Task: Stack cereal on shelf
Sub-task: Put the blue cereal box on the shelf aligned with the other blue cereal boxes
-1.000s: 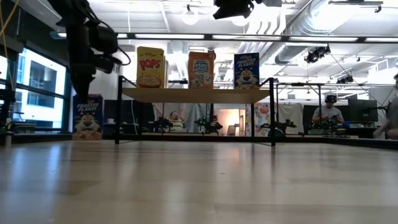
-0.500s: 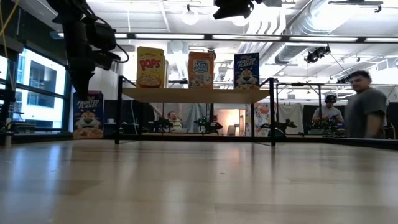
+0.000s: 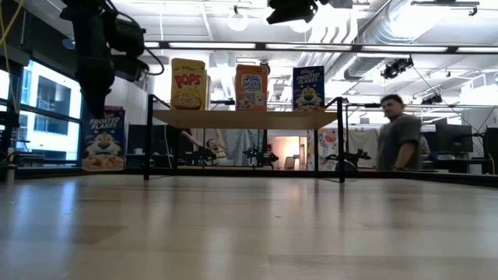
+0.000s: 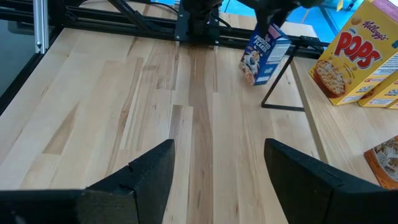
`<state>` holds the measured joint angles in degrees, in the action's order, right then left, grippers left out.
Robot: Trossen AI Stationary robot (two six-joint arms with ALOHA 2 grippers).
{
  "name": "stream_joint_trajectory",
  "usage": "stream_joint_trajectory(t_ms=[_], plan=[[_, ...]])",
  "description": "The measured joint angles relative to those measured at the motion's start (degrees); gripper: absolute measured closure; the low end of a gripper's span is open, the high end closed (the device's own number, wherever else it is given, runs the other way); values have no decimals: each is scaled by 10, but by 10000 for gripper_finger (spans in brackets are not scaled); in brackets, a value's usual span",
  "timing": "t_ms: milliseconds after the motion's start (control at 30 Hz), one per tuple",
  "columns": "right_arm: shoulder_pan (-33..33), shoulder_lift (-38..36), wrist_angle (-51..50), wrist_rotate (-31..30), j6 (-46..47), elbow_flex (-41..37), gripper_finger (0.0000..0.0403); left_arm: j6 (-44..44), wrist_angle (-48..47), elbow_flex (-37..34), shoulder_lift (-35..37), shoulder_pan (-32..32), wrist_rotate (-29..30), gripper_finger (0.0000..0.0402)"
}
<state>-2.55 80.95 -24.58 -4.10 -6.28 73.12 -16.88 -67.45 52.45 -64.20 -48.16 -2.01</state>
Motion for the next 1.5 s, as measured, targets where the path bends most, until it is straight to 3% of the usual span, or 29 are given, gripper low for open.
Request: stream_joint_trajectory(t_ms=[400, 700, 1500], plan=[[0, 0, 0, 0, 0, 0, 162, 103, -33, 0, 68, 139, 0, 266], [0, 0, 0, 0, 0, 0, 162, 163, -28, 0, 76, 231, 0, 266], [0, 0, 5, -2, -28, 0, 162, 289, 97, 0, 76, 414, 1, 266]])
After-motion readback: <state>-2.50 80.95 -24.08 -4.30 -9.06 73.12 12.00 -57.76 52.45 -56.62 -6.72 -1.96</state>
